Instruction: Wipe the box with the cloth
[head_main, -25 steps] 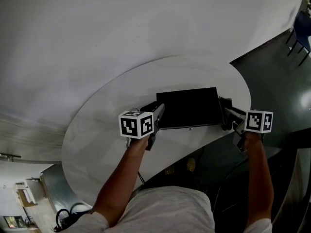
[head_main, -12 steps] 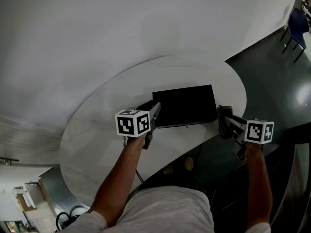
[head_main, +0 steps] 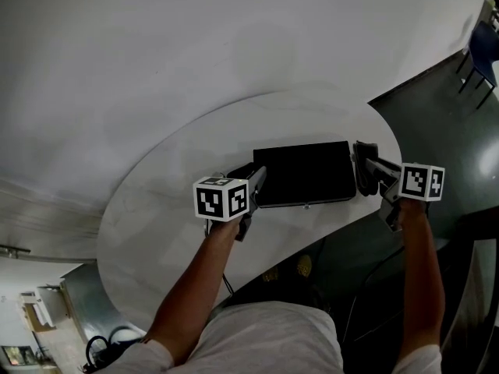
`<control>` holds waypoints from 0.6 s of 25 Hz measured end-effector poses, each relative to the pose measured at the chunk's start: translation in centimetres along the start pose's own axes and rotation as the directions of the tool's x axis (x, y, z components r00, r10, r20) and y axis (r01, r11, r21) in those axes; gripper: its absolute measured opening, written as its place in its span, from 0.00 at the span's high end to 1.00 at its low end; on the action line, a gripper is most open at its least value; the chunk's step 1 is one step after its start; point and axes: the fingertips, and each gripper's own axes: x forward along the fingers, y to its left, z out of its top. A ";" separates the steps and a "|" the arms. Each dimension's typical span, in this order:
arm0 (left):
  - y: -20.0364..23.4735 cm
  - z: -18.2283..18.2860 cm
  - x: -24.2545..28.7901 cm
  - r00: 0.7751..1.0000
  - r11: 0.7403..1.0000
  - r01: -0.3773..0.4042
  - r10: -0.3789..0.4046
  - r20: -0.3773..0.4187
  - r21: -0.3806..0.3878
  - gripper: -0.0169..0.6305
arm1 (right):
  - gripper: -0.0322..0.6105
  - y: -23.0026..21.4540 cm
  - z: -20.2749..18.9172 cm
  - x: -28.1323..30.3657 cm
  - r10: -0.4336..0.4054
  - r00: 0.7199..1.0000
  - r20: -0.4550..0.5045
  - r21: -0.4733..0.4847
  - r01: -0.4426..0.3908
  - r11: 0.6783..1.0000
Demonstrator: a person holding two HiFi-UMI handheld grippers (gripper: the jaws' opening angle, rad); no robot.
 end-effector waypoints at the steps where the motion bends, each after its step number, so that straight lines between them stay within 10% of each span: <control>1: 0.1 0.0 0.0 1.000 1.000 0.000 0.000 0.000 -0.001 0.76 | 0.79 -0.1 0.3 0.6 0.000 1.000 -0.008 -0.004 0.000 1.000; 15: 0.1 0.3 0.1 1.000 1.000 -0.004 0.004 0.010 -0.006 0.76 | 0.79 -1.6 -0.8 3.4 -0.012 0.999 -0.048 0.039 0.014 0.999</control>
